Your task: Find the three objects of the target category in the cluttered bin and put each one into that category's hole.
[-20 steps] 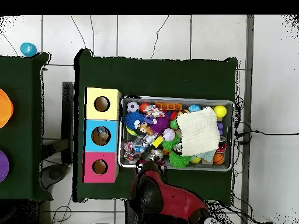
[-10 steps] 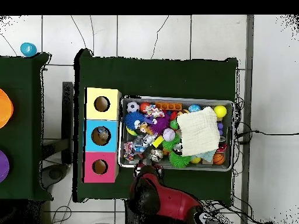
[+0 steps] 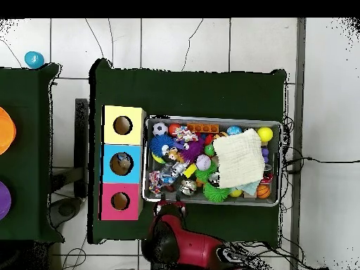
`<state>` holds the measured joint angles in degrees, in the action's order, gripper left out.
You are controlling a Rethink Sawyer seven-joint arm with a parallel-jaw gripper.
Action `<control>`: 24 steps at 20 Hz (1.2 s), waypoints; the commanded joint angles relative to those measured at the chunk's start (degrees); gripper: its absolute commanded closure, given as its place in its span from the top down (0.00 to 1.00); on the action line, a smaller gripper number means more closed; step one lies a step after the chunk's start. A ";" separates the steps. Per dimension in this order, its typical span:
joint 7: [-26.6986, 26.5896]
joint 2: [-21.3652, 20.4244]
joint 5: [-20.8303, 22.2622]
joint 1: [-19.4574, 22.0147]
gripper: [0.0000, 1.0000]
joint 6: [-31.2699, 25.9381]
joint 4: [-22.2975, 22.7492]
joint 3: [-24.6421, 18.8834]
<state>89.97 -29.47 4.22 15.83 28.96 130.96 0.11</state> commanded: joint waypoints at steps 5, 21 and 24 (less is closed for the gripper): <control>20.68 13.32 -2.69 -1.58 1.00 12.92 -2.42 -0.16; 22.28 17.72 -8.02 -3.19 1.00 17.08 -4.62 -4.23; 21.77 15.10 -10.99 -4.59 1.00 15.13 -4.34 -5.27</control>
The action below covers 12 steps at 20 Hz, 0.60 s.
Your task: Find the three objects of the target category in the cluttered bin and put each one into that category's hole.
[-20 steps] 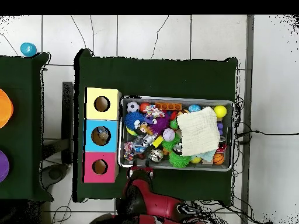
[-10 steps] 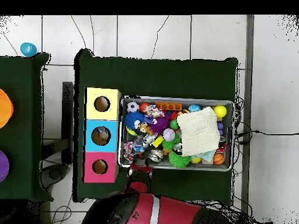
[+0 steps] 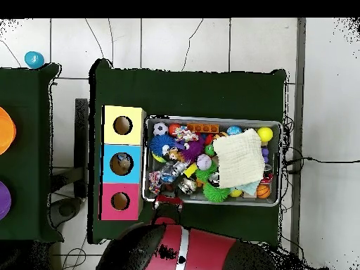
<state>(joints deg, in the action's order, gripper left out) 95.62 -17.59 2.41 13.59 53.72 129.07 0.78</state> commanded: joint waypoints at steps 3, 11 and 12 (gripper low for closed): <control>14.51 -0.59 -11.34 -2.52 1.00 -13.35 -2.15 -6.13; 5.98 -12.24 -12.29 -2.77 1.00 -32.07 -3.70 -3.85; 5.80 -13.47 -12.40 -3.53 1.00 -33.47 -3.79 -3.05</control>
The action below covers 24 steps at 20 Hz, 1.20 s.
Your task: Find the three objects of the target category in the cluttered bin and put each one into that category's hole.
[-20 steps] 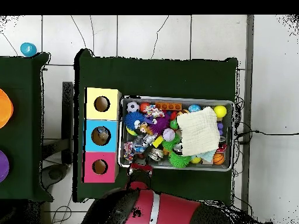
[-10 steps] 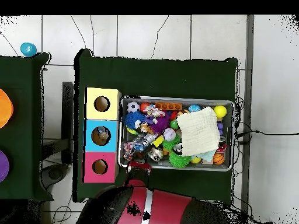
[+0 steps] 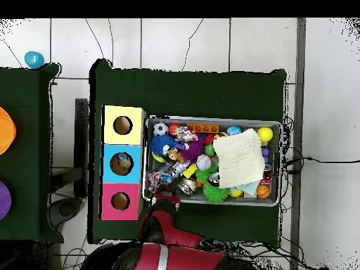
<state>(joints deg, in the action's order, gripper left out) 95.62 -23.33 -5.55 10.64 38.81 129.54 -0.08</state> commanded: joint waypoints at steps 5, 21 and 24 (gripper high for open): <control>5.08 -16.70 -0.83 -1.40 1.00 -26.75 -3.57 -0.57; 5.35 -11.17 -1.86 -2.92 1.00 -31.78 -14.02 0.39; 4.61 -12.41 -2.01 -2.98 1.00 -35.88 -15.16 0.43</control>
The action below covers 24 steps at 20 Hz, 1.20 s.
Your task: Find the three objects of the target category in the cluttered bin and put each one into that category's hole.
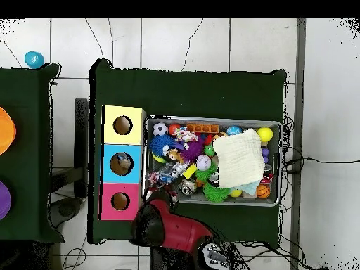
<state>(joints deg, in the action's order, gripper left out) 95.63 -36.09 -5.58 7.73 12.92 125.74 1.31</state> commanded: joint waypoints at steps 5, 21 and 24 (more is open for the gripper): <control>4.86 1.93 -1.02 0.94 1.00 -10.77 -13.69 -1.94; 6.70 12.67 1.26 2.56 1.00 -3.56 -21.31 -3.37; 6.83 13.52 1.96 3.19 1.00 -2.95 -21.99 -3.91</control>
<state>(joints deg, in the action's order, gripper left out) 95.63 -27.04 -5.26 8.44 7.82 112.43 1.21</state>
